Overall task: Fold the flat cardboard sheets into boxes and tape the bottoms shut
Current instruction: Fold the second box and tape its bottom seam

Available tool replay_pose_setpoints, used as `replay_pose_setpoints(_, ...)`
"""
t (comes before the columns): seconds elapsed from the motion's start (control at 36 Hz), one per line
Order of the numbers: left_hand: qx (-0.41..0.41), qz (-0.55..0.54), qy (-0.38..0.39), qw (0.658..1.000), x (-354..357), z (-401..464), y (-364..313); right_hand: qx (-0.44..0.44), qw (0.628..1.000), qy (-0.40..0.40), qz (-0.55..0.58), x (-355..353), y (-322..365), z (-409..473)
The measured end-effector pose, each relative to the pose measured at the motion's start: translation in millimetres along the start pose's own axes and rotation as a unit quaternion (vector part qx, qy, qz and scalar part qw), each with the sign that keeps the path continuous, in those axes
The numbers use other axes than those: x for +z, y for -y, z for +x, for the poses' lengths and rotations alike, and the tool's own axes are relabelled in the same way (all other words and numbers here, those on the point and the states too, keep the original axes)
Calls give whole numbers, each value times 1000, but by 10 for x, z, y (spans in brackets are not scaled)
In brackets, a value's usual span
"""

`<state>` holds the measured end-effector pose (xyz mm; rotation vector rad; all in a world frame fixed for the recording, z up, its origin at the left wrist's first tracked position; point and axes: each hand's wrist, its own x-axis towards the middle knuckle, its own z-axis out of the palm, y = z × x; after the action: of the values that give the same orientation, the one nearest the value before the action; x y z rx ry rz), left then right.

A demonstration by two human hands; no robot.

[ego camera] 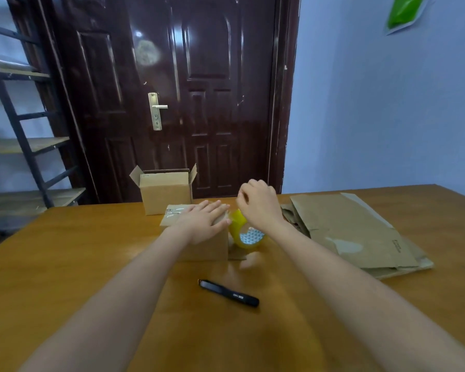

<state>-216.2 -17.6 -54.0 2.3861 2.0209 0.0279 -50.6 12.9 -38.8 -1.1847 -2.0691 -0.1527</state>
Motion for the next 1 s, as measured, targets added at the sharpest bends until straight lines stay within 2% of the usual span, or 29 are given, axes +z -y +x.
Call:
replay_pose_setpoints(0.08,-2,-13,10,1000,-12,15,11,19,997,32,75,-129,51,-169)
replay_pose_setpoints(0.17,5,-22,24,999,-32,21,12,16,984,153,91,-200,101,-376)
replay_pose_setpoints(0.22,13,-11,31,999,-64,35,-5,24,947,305,101,-208,129,-509)
replay_pose_setpoints(0.28,12,7,55,998,-138,55,-42,13,898,434,63,-201,146,-628)
replay_pose_setpoints(0.33,5,11,85,996,-226,73,-85,-1,871,489,43,-192,163,-744)
replay_pose_setpoints(0.39,1,6,98,995,-293,89,-123,5,859,509,51,-157,180,-847)
replay_pose_setpoints(0.64,-13,6,120,993,-395,141,-116,-52,860,508,-11,-91,162,-925)
replay_pose_setpoints(0.81,-15,2,143,990,-446,193,-121,26,892,448,54,-310,-121,-805)
replay_pose_setpoints(0.94,-8,15,168,986,-498,212,-162,96,929,322,152,-417,-396,-783)
replay_pose_setpoints(1.0,-6,20,174,984,-533,206,-186,105,930,306,173,-453,-439,-793)
